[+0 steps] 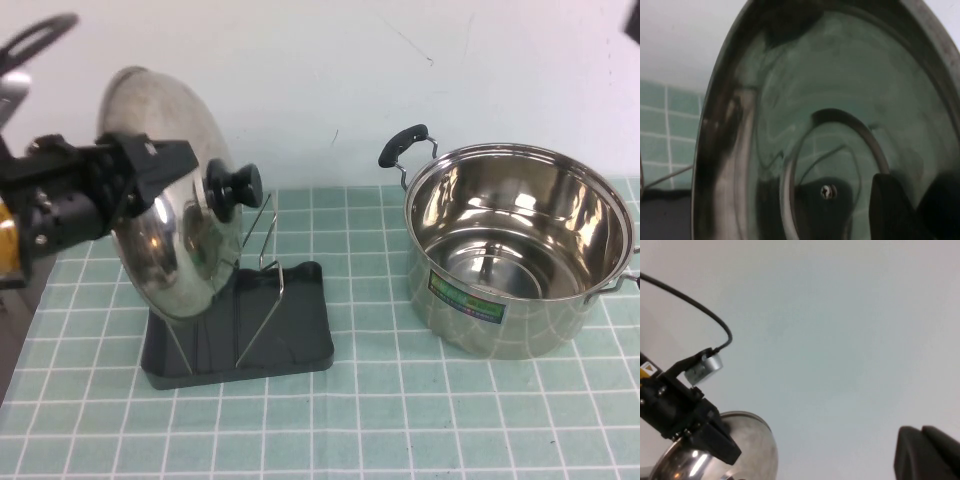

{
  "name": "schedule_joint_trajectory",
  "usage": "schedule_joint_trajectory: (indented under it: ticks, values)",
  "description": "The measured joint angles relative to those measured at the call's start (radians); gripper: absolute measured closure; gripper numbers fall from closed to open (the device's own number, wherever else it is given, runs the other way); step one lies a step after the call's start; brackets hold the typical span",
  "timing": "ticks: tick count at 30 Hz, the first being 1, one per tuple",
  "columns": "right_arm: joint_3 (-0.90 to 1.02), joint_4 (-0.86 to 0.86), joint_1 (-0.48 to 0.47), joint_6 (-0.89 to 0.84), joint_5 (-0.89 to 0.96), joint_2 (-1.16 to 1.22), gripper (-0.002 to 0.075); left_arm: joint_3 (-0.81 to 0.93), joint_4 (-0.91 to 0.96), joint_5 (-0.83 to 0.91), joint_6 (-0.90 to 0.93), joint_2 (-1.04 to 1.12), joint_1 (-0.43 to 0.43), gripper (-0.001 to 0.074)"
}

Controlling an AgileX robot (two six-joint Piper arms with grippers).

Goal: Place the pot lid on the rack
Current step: Place the pot lid on the pot rack

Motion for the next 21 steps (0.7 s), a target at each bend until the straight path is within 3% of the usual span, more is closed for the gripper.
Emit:
schedule_joint_trajectory:
  ticks: [12, 21]
  values:
    - [0.07, -0.014, 0.0, 0.038, 0.059, -0.04, 0.0727, 0.0, 0.096, 0.39, 0.074, 0.112, -0.302, 0.0566]
    - [0.07, -0.016, 0.0, 0.04, 0.059, -0.04, 0.0727, -0.001, 0.141, 0.453, 0.08, 0.182, -0.347, 0.0566]
